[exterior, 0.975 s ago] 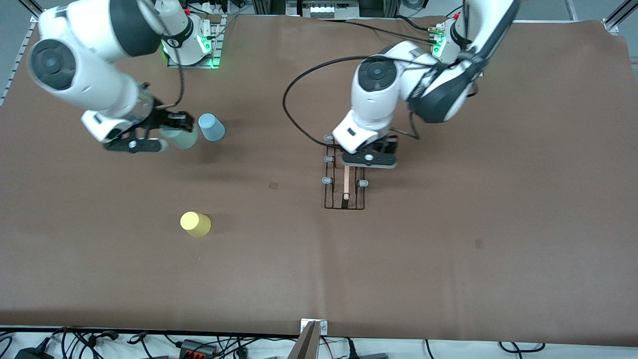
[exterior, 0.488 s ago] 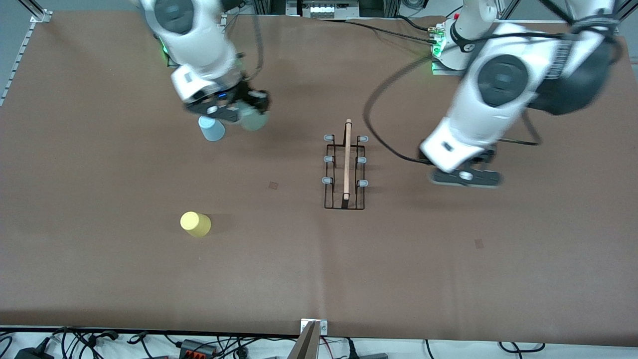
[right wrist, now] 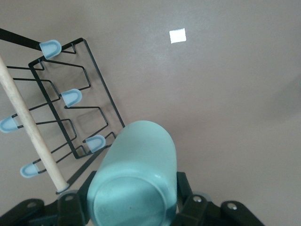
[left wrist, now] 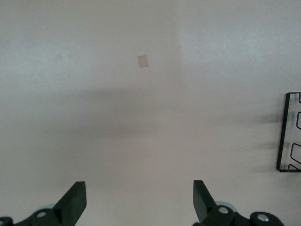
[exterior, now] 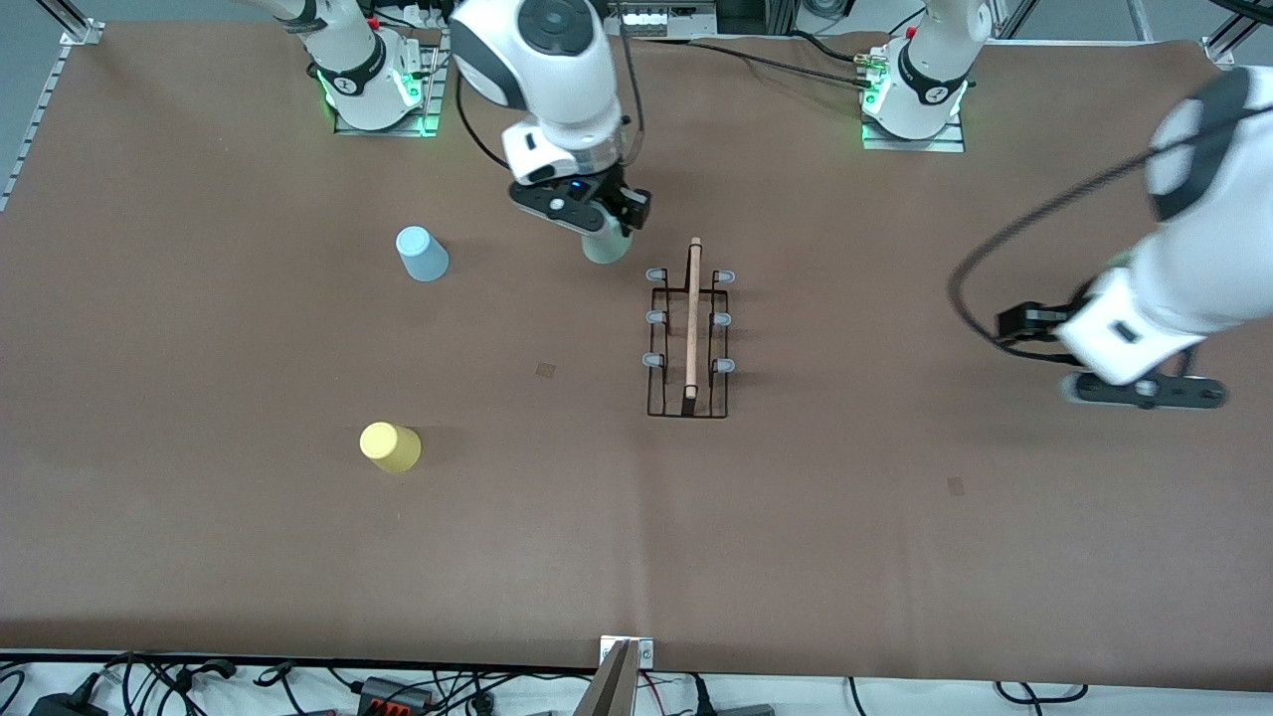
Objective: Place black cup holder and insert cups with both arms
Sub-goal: 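Carry the teal cup over the rack with the right gripper while the left withdraws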
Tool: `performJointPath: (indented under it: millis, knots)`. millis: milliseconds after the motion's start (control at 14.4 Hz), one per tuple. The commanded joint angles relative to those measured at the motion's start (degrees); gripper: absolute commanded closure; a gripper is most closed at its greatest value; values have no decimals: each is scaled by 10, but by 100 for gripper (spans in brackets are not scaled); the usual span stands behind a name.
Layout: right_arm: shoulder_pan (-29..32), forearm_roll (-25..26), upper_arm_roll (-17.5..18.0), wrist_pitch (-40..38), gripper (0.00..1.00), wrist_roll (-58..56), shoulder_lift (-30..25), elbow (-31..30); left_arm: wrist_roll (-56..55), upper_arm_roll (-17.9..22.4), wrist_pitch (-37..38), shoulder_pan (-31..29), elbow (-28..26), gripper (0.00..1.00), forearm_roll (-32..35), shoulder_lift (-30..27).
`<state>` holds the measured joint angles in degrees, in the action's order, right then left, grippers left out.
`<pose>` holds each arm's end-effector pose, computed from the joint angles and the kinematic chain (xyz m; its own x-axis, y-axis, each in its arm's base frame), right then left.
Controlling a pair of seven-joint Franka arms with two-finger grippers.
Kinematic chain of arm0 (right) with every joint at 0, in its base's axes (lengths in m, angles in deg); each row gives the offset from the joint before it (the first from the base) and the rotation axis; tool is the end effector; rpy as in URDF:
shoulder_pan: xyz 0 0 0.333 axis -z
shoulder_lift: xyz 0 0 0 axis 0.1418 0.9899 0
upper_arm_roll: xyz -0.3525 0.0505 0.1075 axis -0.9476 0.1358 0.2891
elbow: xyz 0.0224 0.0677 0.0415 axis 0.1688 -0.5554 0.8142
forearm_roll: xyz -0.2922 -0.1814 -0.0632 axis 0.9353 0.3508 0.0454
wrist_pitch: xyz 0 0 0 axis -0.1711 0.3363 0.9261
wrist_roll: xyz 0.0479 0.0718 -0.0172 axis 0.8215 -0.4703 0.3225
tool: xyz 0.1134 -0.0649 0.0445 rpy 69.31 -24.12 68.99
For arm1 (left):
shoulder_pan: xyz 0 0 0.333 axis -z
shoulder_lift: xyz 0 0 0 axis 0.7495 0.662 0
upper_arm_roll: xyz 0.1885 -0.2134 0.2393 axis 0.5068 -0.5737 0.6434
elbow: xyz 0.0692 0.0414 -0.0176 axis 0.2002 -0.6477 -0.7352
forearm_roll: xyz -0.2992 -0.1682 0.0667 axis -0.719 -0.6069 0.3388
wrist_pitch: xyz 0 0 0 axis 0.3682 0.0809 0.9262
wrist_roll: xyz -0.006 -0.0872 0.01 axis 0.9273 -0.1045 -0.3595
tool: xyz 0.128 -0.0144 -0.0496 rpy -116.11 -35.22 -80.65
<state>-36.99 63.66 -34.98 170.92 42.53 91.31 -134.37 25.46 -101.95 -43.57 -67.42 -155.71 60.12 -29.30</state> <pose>0.4076 0.4683 0.4504 0.8974 -0.4408 -0.0178 -0.4411 -0.8961 -0.0485 0.6118 -0.0165 0.5533 0.9883 -0.0482 -0.1450 -0.0552 -0.9974 -0.0453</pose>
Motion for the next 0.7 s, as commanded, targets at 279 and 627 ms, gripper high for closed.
performJointPath:
  millis: [279,627]
  knots:
    - [-36,71,-1,-1,91,49,89,85,29,-7,12,-27,7,0,-22,-3]
    - [-43,73,-1,39,90,50,108,88,29,-7,12,-33,7,0,-38,-3]
